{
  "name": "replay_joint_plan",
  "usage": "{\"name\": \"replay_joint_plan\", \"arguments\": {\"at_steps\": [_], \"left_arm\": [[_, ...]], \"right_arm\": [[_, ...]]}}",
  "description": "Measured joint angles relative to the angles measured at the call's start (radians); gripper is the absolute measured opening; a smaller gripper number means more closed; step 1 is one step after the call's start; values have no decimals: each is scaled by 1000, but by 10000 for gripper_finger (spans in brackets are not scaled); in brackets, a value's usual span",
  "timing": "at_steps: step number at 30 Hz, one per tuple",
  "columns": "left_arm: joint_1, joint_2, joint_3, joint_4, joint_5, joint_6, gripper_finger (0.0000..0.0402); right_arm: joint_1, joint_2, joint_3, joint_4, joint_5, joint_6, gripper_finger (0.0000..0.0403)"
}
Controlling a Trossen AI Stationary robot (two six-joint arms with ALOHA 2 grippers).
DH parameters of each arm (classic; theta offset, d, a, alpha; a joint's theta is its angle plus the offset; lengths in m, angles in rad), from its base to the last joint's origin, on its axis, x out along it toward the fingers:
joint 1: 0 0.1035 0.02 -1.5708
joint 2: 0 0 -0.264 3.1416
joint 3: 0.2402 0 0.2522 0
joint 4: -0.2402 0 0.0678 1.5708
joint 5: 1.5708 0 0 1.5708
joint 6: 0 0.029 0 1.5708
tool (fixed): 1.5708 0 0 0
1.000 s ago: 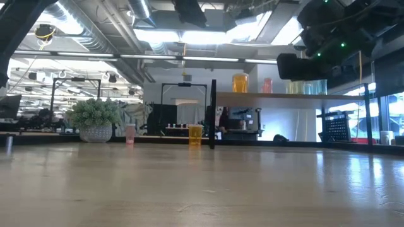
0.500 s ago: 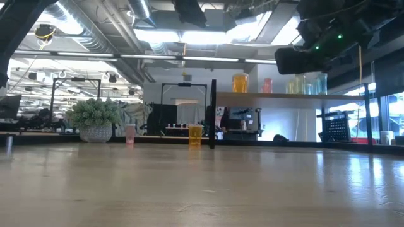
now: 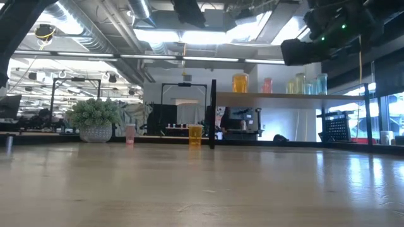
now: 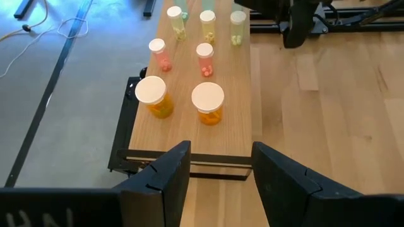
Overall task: Pick and place medicine bottles onto shelf by color
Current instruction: Put the pink pill bottle on the shelf aligned with the other pink pill bottles
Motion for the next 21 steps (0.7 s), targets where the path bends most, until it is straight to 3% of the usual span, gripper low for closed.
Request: {"name": "replay_joint_plan", "arguments": {"at_steps": [8,11,16,21], "left_arm": [[0,0,0,0,0,0,163],[0,0,0,0,-3,0,163],[2,0,0,-8,-11,-6,163],[16,0,0,-31,-38,-29,163]], "right_arm": [[0,-88,0,107,-61,-157,168],[0,-115,0,224,-81,-299,168],[2,-145,0,464,-200,-566,168],[30,-173,1,617,-264,-728,168]]}}
